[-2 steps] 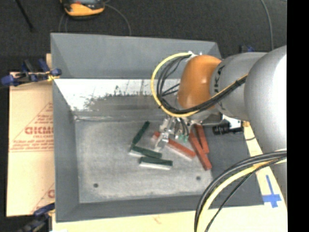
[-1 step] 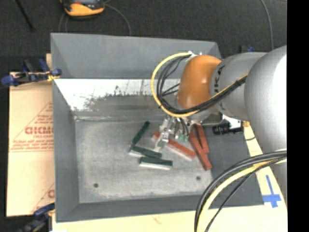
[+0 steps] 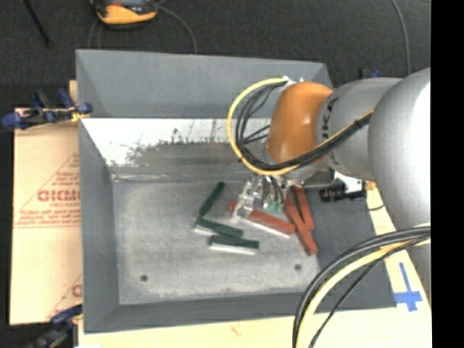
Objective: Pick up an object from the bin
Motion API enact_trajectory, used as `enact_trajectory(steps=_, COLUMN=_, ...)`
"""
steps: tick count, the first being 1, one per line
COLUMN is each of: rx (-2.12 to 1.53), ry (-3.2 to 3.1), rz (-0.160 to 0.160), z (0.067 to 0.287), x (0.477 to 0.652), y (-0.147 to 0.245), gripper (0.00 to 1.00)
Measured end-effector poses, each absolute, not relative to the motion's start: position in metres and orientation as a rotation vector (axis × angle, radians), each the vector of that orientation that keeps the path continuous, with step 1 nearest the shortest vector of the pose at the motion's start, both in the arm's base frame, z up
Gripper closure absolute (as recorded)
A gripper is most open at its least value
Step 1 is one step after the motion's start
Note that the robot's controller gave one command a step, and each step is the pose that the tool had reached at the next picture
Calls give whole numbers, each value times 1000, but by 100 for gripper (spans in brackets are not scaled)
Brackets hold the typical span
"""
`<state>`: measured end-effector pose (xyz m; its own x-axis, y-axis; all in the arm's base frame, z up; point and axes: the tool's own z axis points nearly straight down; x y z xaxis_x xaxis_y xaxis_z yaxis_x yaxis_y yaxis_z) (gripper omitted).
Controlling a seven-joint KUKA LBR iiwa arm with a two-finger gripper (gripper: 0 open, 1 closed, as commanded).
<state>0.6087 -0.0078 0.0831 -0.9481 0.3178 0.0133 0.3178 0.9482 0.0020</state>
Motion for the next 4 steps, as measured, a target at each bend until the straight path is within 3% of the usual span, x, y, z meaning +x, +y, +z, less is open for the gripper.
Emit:
enact_trajectory(steps=1, rx=-504, ry=-3101, rz=-3, z=89, x=609, y=-9, gripper=100)
enact_trajectory(steps=4, rx=-503, ry=-3106, rz=-3, z=139, x=609, y=-10, gripper=100)
